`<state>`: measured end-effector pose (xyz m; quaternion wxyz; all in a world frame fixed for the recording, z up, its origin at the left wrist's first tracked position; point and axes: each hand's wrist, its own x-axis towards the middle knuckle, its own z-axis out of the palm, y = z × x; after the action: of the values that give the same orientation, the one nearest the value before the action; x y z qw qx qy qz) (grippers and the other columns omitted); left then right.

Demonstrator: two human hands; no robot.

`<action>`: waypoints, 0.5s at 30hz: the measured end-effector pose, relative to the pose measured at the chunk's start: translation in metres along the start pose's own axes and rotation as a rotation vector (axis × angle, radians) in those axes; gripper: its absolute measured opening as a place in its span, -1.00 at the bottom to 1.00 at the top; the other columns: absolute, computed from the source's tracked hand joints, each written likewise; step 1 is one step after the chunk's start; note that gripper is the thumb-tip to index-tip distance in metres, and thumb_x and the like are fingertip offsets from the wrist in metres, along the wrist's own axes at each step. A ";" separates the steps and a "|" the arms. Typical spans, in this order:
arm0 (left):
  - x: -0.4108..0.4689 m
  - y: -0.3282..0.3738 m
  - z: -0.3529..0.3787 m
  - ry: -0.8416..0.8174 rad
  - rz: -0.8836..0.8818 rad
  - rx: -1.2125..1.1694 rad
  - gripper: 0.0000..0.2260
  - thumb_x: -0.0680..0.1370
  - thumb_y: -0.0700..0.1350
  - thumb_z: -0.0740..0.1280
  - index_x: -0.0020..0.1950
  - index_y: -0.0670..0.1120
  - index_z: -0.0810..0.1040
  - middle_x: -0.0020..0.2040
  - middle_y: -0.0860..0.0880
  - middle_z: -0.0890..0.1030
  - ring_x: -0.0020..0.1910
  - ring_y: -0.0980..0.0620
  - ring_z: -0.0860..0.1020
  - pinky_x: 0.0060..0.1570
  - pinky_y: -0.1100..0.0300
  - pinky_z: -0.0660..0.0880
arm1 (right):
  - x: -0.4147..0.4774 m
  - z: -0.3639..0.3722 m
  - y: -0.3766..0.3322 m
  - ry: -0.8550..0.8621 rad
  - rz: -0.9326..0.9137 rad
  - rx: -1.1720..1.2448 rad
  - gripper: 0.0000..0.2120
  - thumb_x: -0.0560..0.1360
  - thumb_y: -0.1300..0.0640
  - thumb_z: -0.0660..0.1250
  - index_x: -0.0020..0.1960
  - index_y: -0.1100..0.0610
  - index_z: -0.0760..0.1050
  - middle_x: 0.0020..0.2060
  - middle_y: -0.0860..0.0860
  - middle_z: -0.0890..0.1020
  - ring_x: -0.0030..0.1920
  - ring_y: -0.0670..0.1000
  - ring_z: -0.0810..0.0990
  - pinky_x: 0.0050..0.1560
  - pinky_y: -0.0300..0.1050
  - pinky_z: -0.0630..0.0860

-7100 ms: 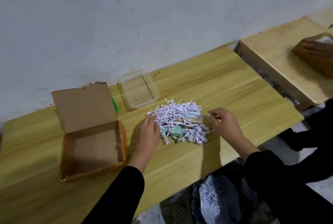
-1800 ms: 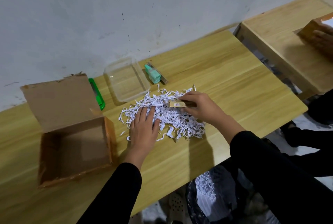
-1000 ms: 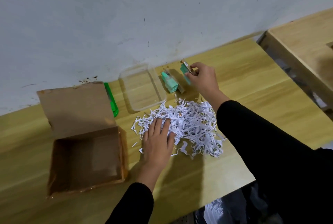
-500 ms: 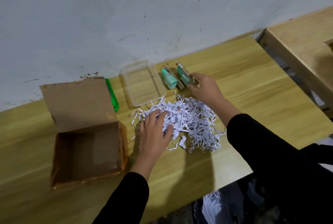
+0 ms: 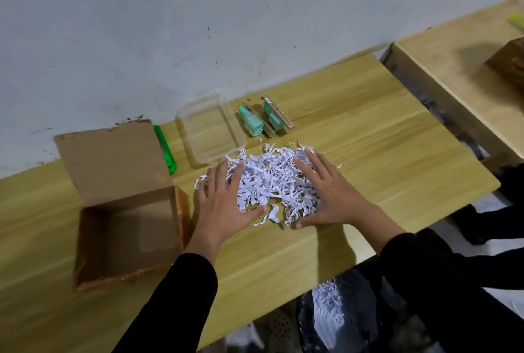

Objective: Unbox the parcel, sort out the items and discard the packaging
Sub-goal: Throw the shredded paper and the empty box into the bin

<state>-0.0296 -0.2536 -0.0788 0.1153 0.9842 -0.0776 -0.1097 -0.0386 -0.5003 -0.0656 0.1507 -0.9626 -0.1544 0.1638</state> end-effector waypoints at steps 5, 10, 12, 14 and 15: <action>0.011 -0.001 0.005 0.001 0.035 0.043 -0.07 0.29 0.50 0.15 0.49 0.18 -0.21 0.55 -0.03 -0.02 0.52 -0.12 -0.01 0.44 -0.10 0.05 | 0.030 -0.007 -0.002 -0.084 0.005 -0.078 0.27 0.08 -0.44 0.41 0.42 -0.17 -0.42 0.51 0.05 -0.28 0.50 0.23 -0.23 0.45 0.27 -0.09; 0.020 -0.003 0.006 0.018 0.173 0.059 -0.22 0.41 0.39 0.08 0.50 0.18 -0.19 0.52 -0.04 0.12 0.46 -0.12 0.14 0.38 -0.06 0.14 | 0.055 -0.007 -0.008 -0.059 -0.108 -0.239 0.17 0.17 -0.43 0.37 0.48 -0.08 -0.27 0.50 0.12 0.05 0.38 0.24 0.19 0.33 0.19 0.27; 0.022 -0.001 0.006 0.038 0.226 0.097 -0.29 0.46 0.30 0.08 0.51 0.14 -0.15 0.49 -0.06 0.18 0.39 -0.11 0.21 0.34 -0.02 0.20 | 0.059 -0.006 -0.011 -0.066 -0.164 -0.257 0.05 0.26 -0.32 0.38 0.50 -0.03 -0.17 0.42 0.17 0.17 0.29 0.24 0.27 0.30 0.14 0.32; 0.023 -0.001 0.007 0.041 0.249 0.113 -0.34 0.51 0.15 0.17 0.52 0.11 -0.10 0.45 -0.08 0.23 0.33 -0.12 0.25 0.30 0.00 0.26 | 0.056 -0.004 -0.014 -0.086 -0.164 -0.160 -0.14 0.37 -0.16 0.39 0.49 0.00 -0.02 0.37 0.18 0.21 0.26 0.22 0.30 0.27 0.11 0.35; 0.020 0.000 0.007 0.036 0.255 0.112 -0.35 0.52 0.08 0.21 0.52 0.10 -0.06 0.42 -0.09 0.27 0.28 -0.13 0.29 0.26 -0.01 0.31 | 0.052 -0.003 -0.016 -0.088 -0.151 -0.094 -0.23 0.41 -0.07 0.38 0.47 0.00 0.04 0.35 0.17 0.23 0.25 0.21 0.31 0.23 0.11 0.39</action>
<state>-0.0118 -0.2589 -0.0898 0.0743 0.9731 -0.2060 -0.0719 0.0054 -0.4686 -0.0714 0.1105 -0.9461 -0.2404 0.1869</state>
